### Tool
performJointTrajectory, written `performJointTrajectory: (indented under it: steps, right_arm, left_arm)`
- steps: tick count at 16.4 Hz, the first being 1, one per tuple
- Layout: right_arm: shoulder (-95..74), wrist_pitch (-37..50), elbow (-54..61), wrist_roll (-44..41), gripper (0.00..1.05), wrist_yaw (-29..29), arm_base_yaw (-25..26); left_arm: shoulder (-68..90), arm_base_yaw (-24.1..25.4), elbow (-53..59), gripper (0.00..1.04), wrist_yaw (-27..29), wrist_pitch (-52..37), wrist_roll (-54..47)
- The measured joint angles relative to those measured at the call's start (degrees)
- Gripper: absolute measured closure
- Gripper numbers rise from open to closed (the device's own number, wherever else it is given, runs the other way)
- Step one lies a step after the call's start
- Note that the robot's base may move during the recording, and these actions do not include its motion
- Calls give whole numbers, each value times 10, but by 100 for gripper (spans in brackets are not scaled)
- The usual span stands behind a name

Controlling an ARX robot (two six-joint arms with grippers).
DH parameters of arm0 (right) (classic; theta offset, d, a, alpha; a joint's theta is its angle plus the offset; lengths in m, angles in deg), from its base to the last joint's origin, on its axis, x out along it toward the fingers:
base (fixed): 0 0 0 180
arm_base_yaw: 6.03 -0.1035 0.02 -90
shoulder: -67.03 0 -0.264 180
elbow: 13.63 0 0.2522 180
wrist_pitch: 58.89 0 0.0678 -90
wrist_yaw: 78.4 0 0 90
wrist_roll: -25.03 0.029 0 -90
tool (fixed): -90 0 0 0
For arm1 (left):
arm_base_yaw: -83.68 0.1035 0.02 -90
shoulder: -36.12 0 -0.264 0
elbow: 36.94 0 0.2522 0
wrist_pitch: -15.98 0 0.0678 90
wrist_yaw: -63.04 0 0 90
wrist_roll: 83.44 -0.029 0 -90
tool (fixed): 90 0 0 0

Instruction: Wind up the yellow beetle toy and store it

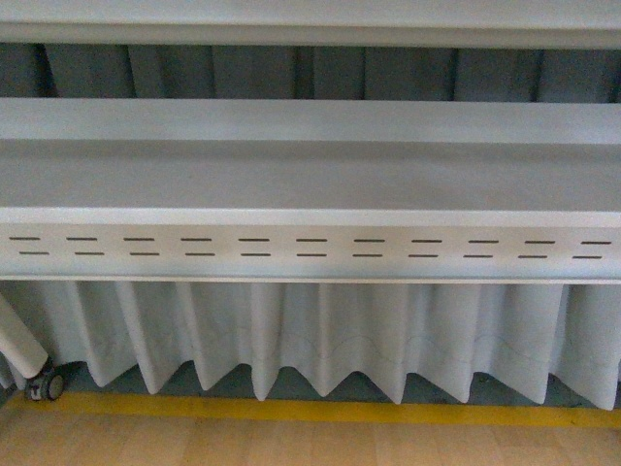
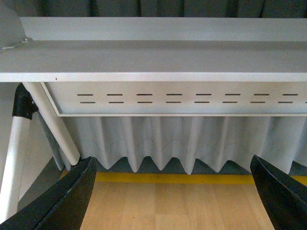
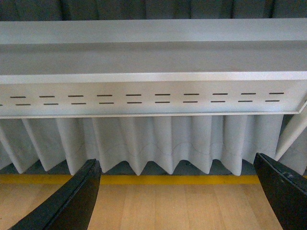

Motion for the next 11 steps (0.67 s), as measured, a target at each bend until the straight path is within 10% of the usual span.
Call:
performJointTrajectory:
  steps: [11]
  right_arm:
    - [0,0,0,0,7,0,0]
  left_arm:
    - [0,0,0,7,0,0,0]
